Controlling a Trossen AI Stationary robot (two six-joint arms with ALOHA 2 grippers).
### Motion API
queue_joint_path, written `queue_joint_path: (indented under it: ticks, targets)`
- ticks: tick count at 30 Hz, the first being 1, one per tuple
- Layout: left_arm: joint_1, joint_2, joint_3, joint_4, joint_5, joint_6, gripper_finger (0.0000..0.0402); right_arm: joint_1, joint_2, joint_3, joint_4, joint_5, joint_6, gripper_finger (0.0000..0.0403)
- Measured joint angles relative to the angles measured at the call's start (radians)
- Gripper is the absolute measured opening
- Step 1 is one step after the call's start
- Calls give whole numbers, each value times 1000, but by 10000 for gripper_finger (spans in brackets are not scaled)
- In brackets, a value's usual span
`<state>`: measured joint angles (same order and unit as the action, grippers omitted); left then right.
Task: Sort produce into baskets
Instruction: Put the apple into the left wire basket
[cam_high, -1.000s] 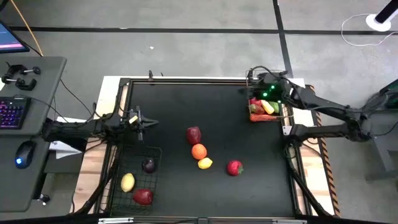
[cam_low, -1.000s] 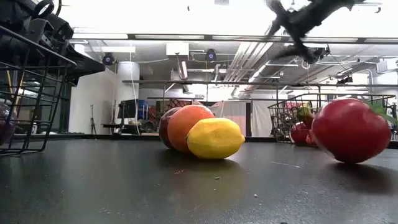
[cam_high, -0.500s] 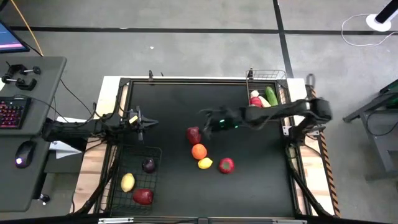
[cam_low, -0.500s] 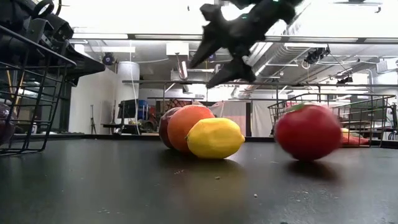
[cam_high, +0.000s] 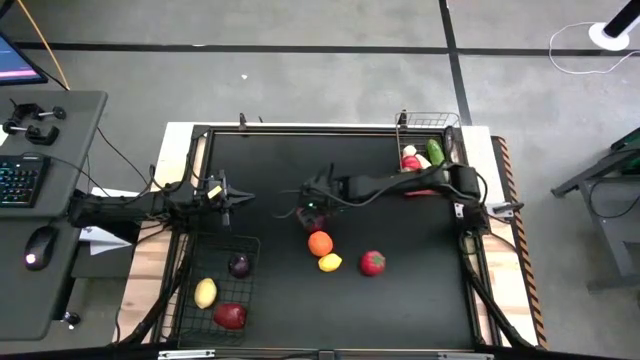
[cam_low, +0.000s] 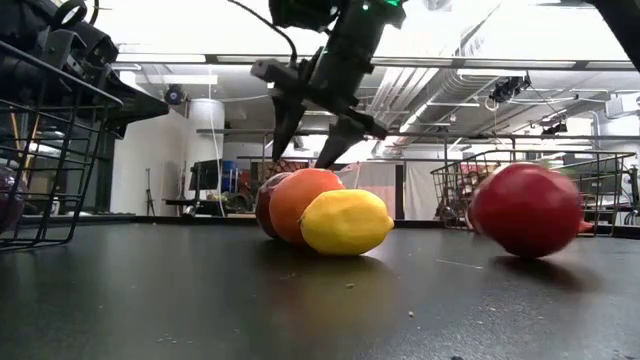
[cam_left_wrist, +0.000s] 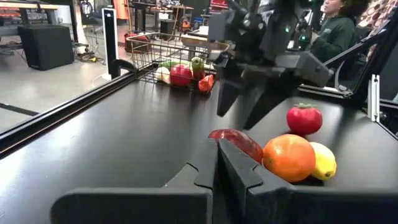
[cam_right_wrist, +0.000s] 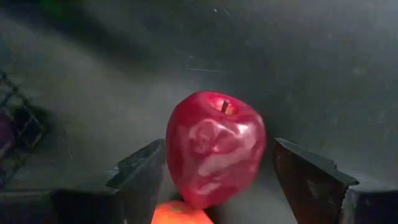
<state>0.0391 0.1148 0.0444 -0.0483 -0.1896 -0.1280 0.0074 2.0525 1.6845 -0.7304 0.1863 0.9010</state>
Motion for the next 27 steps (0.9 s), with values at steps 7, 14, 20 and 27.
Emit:
queue_joint_path:
  ticks: [7, 14, 20, 27]
  targets:
    - [0, 0, 0, 0, 0, 0, 0, 9, 12, 3, 7, 21, 98, 283]
    - [0, 0, 0, 0, 0, 0, 0, 11, 11, 3, 16, 6, 60, 282]
    - [0, 0, 0, 0, 0, 0, 0, 6, 11, 3, 56, -7, -48, 282]
    - [0, 0, 0, 0, 0, 0, 0, 19, 11, 3, 111, -10, -135, 286]
